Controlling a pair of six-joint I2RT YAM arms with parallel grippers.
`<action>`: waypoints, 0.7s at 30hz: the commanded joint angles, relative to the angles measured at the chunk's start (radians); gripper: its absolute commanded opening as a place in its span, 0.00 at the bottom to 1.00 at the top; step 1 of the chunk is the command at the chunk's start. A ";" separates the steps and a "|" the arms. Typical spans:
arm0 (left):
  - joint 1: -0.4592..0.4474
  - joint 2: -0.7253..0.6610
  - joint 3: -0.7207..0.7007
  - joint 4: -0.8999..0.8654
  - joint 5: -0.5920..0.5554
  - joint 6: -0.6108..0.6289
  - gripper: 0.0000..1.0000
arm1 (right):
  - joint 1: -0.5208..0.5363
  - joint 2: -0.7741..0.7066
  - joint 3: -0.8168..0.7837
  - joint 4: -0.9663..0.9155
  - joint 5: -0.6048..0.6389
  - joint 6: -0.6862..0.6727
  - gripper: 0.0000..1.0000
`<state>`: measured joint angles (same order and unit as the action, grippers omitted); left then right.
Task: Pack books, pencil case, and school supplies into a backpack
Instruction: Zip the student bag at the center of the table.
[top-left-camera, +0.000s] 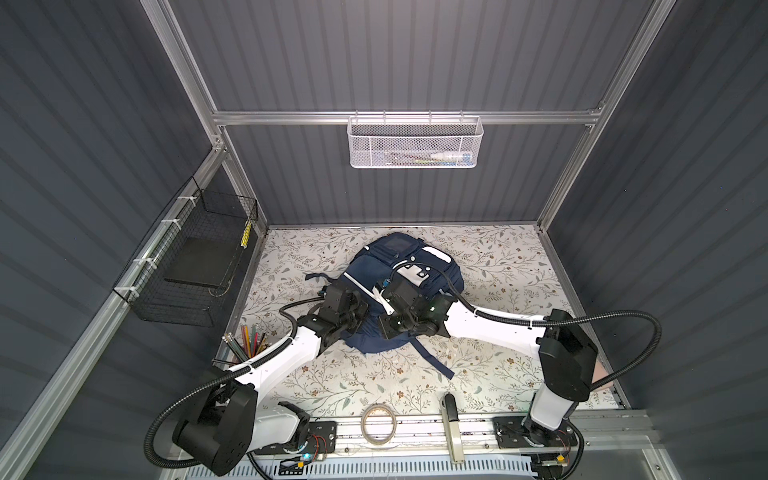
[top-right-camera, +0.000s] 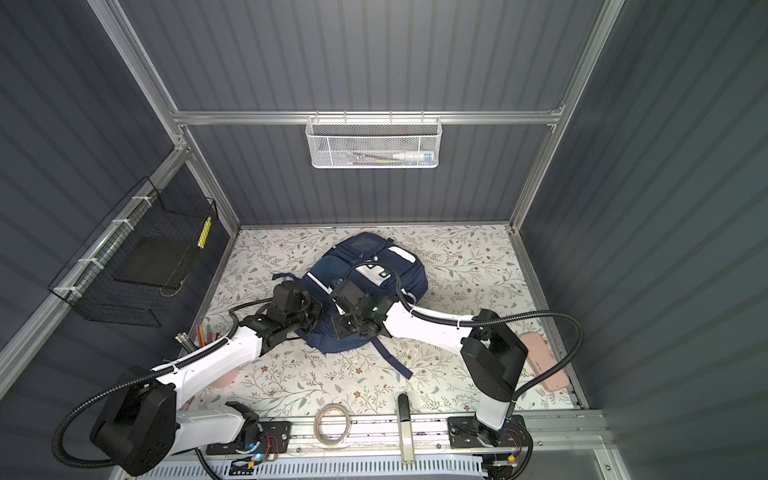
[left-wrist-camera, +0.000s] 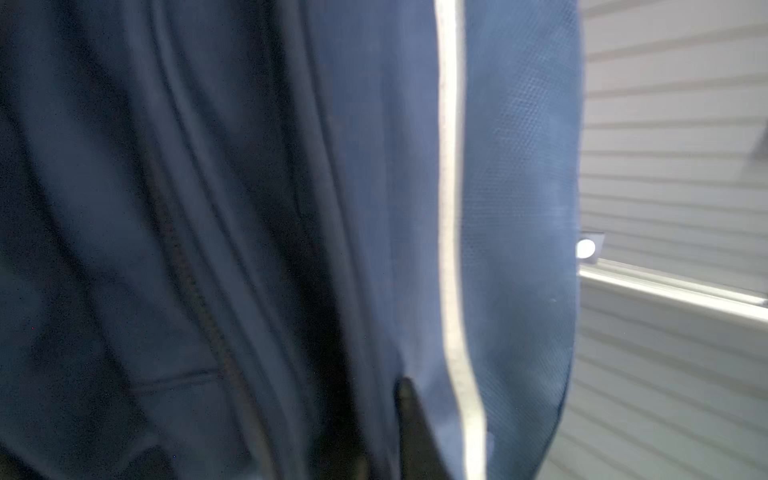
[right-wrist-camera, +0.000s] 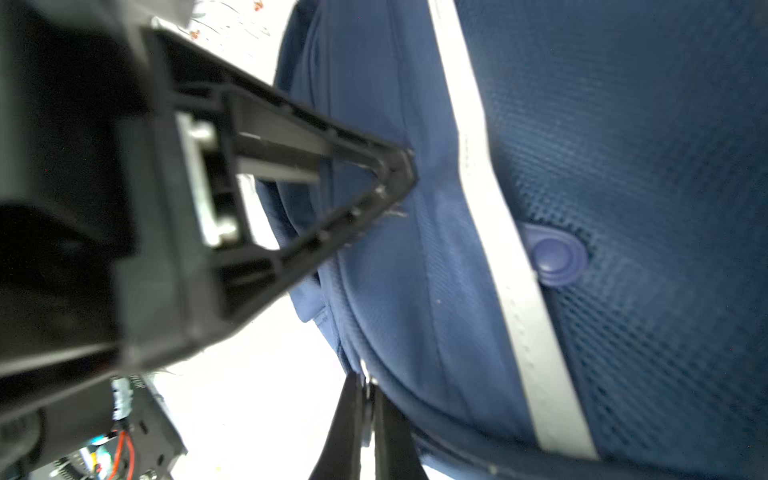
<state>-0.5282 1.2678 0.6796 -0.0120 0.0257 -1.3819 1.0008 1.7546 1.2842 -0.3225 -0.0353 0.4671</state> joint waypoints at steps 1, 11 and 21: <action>-0.016 -0.033 0.001 0.017 -0.006 0.006 0.00 | 0.014 -0.037 -0.012 -0.028 0.023 -0.024 0.00; 0.034 -0.070 -0.011 -0.039 0.023 0.044 0.00 | -0.071 -0.220 -0.202 -0.125 0.070 -0.075 0.00; 0.033 -0.042 0.015 -0.007 0.087 0.060 0.00 | -0.336 -0.298 -0.226 -0.154 0.002 -0.208 0.00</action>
<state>-0.5167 1.2282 0.6849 0.0010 0.1280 -1.3655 0.7650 1.4647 1.0565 -0.3332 -0.1482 0.3080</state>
